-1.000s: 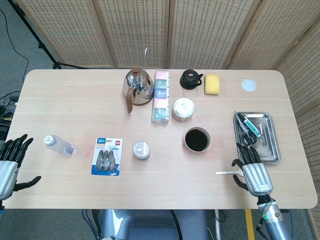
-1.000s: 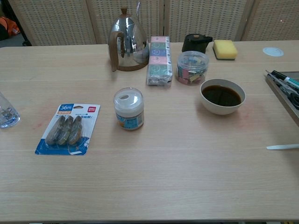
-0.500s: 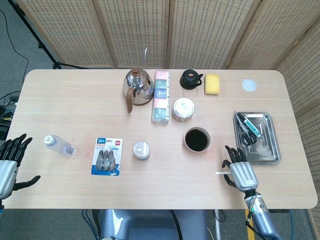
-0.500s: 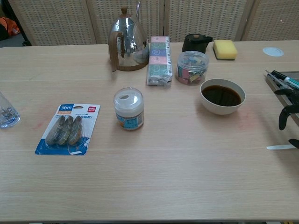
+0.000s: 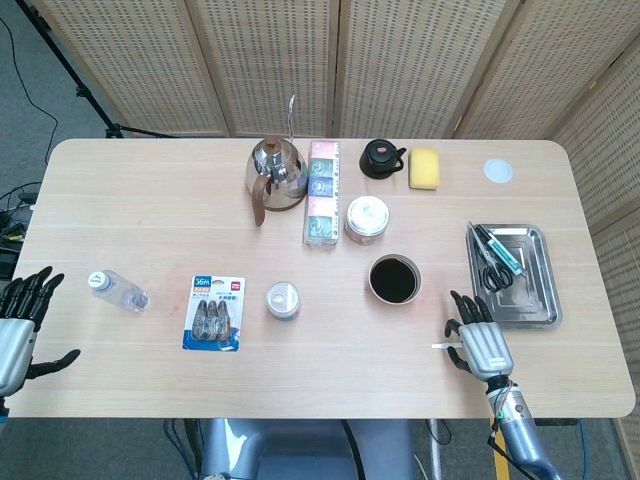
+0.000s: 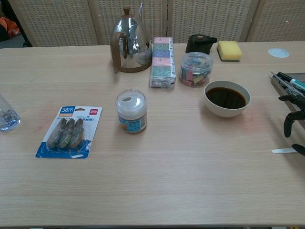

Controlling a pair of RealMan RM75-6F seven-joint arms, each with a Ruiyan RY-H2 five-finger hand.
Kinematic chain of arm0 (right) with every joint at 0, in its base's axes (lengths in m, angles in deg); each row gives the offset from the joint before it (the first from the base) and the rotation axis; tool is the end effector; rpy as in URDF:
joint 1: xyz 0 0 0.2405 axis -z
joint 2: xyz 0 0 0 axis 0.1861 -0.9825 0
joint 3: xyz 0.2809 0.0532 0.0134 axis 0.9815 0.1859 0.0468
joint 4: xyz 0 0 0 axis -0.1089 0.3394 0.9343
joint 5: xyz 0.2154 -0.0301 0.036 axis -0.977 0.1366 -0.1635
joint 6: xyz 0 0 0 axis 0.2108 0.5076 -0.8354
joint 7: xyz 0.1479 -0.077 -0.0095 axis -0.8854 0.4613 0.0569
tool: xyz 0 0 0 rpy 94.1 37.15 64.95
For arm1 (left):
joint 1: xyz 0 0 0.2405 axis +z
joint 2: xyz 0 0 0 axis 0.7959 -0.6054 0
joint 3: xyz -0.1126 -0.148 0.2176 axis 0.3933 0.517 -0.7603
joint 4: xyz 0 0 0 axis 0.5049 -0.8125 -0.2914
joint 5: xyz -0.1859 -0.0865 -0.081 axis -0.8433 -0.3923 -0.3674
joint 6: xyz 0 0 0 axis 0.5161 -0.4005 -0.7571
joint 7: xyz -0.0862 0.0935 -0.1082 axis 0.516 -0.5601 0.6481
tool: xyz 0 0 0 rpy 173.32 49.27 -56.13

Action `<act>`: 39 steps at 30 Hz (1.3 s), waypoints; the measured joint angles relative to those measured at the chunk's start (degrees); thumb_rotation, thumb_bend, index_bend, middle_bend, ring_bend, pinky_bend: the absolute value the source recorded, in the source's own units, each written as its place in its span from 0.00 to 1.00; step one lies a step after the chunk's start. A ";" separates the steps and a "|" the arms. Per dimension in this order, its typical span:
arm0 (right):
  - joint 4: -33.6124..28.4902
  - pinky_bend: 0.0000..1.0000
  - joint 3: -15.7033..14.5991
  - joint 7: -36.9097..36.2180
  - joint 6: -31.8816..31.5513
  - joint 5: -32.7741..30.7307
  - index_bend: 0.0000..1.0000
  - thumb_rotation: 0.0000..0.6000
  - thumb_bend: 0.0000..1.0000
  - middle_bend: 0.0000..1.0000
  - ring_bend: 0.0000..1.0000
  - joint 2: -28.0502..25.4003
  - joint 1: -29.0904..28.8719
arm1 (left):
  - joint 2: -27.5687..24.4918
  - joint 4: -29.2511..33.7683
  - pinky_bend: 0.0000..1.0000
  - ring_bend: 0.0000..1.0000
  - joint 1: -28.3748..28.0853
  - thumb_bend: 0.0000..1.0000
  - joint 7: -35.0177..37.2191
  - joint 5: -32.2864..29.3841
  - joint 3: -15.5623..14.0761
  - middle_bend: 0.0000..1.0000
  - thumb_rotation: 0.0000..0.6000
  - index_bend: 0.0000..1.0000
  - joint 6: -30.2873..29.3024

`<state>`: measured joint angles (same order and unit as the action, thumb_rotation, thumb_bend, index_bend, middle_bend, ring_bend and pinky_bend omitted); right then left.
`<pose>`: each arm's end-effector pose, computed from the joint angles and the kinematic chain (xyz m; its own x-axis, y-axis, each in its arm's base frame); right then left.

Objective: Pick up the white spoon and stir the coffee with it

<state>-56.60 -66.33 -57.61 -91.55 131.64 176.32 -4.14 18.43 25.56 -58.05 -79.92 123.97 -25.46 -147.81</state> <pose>-0.3259 -0.2591 -0.0130 0.4616 -0.2371 0.8548 -0.8870 -0.1348 0.4416 -0.3140 0.2009 0.1724 0.3778 0.0370 0.9252 0.9252 -0.0525 -0.3757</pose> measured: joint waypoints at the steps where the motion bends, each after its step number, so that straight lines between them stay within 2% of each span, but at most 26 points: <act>1: 0.55 0.00 -0.04 -0.14 -0.05 0.04 0.47 1.00 0.41 0.00 0.00 0.31 -0.02 | 0.05 0.01 0.00 0.00 -0.04 0.00 -0.08 -0.05 0.01 0.00 1.00 0.00 0.09; 17: 6.34 0.00 -0.99 -1.74 0.77 0.25 0.48 1.00 0.41 0.00 0.00 4.17 -0.52 | 0.20 -0.05 0.00 0.00 -0.13 0.00 -0.26 -0.36 0.12 0.00 1.00 0.00 0.26; 39: 6.61 0.00 -1.10 -1.07 2.29 -0.68 0.48 1.00 0.41 0.00 0.00 4.16 -1.19 | 0.34 0.03 0.00 0.00 -0.09 0.00 -0.60 -0.41 0.12 0.00 1.00 0.00 0.21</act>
<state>-50.00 -67.43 -58.67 -89.26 130.96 180.47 -5.33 18.78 25.58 -58.14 -80.53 123.56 -25.35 -147.60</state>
